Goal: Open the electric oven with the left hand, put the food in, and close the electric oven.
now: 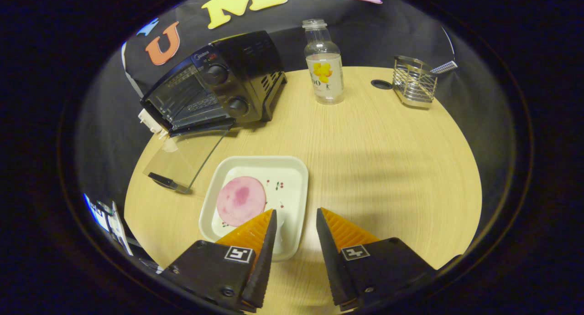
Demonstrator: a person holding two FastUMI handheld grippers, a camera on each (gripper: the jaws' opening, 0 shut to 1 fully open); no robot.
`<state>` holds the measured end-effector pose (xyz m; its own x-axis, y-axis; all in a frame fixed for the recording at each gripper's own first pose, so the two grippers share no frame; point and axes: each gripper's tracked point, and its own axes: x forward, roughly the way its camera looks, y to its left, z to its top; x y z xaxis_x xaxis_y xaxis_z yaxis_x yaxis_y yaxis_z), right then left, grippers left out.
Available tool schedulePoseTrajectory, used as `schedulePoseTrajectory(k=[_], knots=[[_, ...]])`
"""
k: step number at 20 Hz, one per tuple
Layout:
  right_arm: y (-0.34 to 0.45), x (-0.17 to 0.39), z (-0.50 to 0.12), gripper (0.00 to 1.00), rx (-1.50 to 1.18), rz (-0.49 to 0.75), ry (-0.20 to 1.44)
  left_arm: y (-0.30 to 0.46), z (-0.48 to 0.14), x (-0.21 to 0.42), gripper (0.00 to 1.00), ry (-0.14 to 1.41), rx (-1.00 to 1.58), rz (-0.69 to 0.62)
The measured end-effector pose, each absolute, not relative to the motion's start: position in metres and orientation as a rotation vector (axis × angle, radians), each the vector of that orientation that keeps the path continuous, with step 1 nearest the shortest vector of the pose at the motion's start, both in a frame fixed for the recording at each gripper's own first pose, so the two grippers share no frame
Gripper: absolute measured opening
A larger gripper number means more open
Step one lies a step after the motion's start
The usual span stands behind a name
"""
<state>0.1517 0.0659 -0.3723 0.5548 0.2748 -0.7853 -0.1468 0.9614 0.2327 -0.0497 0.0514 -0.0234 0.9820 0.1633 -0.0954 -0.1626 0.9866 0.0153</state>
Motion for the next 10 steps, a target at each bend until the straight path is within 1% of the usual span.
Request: schedulePoseTrajectory(k=[1, 3, 4, 5, 6, 7, 8, 9, 10], knots=[[0.068, 0.154, -0.375, 0.47, 0.152, 0.257, 0.966, 0.052, -0.023, -0.047, 0.96, 0.095, 0.008, 0.164], [0.069, 0.156, -0.378, 0.37, 0.14, 0.253, 1.0, 0.055, -0.024, -0.045, 0.96, 0.097, 0.018, 0.172], [0.069, 0.158, -0.377, 0.28, 0.135, 0.255, 0.998, 0.057, -0.024, -0.045, 0.96, 0.098, 0.016, 0.177], [0.069, 0.158, -0.38, 0.25, 0.122, 0.249, 1.017, 0.059, -0.025, -0.044, 0.96, 0.101, 0.009, 0.182], [0.066, 0.159, -0.381, 0.18, 0.097, 0.242, 1.027, 0.059, -0.025, -0.044, 0.96, 0.102, -0.002, 0.184], [0.065, 0.159, -0.38, 0.17, 0.071, 0.238, 1.038, 0.061, -0.026, -0.044, 0.96, 0.101, -0.007, 0.188], [0.064, 0.16, -0.378, 0.13, 0.044, 0.235, 1.053, 0.061, -0.026, -0.043, 0.97, 0.1, -0.007, 0.193], [0.064, 0.159, -0.382, 0.14, 0.027, 0.229, 1.069, 0.063, -0.026, -0.044, 0.96, 0.098, -0.006, 0.197], [0.065, 0.16, -0.381, 0.12, 0.031, 0.224, 1.083, 0.062, -0.027, -0.044, 0.96, 0.097, -0.006, 0.197]])
